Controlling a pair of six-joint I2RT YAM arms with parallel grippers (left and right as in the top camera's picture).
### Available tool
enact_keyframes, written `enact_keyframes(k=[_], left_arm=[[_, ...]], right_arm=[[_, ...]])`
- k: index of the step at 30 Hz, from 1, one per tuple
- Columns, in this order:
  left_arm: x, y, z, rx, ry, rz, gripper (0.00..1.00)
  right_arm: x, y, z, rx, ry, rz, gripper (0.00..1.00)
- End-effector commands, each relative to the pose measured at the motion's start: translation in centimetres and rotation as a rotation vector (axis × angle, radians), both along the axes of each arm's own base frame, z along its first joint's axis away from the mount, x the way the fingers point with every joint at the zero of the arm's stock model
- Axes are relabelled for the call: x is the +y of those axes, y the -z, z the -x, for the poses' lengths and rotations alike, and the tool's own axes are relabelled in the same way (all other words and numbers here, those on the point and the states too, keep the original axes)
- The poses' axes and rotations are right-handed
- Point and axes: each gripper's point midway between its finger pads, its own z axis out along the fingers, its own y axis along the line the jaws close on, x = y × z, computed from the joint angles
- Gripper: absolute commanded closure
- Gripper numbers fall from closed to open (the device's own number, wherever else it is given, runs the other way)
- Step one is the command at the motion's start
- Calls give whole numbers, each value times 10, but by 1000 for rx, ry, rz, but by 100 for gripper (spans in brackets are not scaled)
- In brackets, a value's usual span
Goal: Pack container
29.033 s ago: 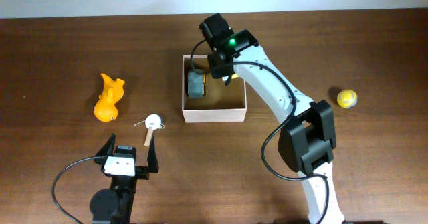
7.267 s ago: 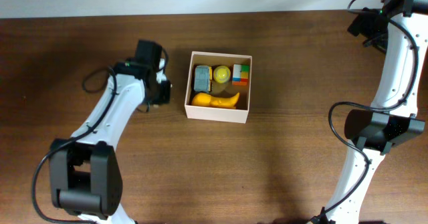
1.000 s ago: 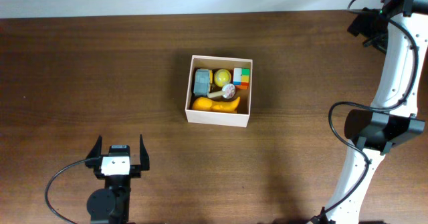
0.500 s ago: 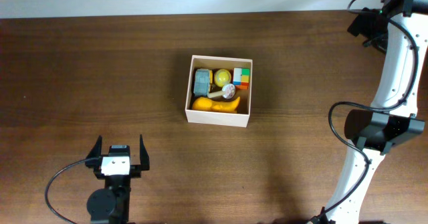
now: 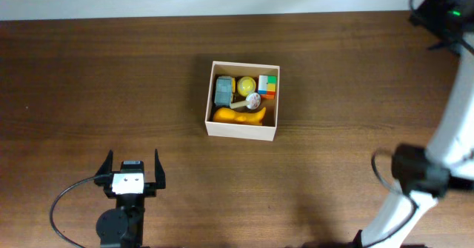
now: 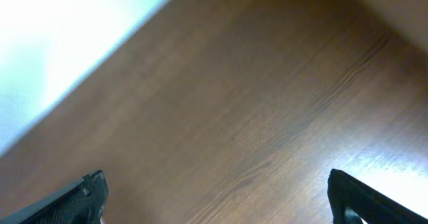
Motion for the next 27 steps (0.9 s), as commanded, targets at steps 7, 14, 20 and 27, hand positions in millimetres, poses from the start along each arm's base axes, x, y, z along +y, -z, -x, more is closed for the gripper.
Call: enact_keyframes(k=[7,14,20,27], left_arm=[[-1,1,0,-2,8,-9,1],[-1,1,0,-2,8,-9,1],[-1,1,0,-2,8,-9,1],[-1,1,0,-2,8,-9,1]], right_arm=[[27,-54,111,-72,5,16,1],[43,-13,182,-9,8,6,1],[54,-1,162,-300,-51,61,1],[87,24,146,-676,-178,94,1]])
